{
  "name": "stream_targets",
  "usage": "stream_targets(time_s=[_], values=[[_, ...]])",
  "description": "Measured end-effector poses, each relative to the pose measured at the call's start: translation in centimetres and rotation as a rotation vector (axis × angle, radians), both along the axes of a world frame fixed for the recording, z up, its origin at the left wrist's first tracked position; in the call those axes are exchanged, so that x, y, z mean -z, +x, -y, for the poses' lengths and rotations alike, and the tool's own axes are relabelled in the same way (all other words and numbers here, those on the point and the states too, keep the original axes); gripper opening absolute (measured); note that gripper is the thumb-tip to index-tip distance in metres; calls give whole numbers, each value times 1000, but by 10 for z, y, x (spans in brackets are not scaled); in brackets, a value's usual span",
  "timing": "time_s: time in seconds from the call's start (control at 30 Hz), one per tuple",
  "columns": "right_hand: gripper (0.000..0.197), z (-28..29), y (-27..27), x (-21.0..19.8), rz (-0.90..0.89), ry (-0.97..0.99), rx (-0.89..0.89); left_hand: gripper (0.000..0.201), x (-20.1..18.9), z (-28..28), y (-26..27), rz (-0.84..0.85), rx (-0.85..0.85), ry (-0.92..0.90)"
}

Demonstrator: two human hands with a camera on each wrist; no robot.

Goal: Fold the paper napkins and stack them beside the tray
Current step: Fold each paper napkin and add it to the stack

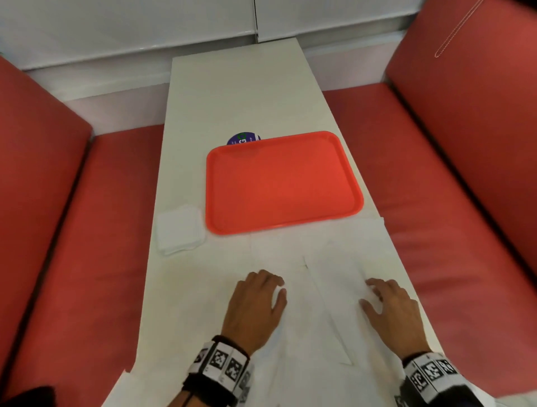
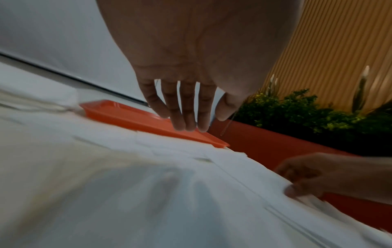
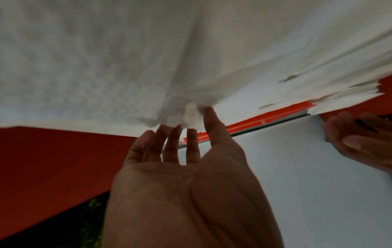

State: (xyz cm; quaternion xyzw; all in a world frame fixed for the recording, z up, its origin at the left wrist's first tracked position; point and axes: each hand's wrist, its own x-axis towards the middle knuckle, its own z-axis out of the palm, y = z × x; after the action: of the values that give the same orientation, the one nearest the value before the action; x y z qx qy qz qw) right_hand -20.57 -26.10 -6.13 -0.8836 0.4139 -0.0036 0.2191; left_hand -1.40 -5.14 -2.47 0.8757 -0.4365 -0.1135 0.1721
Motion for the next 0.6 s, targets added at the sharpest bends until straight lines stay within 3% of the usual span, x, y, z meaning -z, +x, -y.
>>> stream_targets(time_s=[0.17,0.27,0.47,0.53,0.6], values=[[35,10,-2,-6,179,196,63,54,10,34,-40,-112,-23,64],[31,15,-5,-11,198,158,11,67,17,50,-53,-161,-18,138],[21,31,-11,-19,351,-71,-131,31,10,73,-67,-228,-149,92],[18,31,-9,-32,432,-48,-120,32,4,78,-70,-350,-219,62],[15,29,-7,-48,527,100,-77,37,-4,83,-70,-556,-320,-25]])
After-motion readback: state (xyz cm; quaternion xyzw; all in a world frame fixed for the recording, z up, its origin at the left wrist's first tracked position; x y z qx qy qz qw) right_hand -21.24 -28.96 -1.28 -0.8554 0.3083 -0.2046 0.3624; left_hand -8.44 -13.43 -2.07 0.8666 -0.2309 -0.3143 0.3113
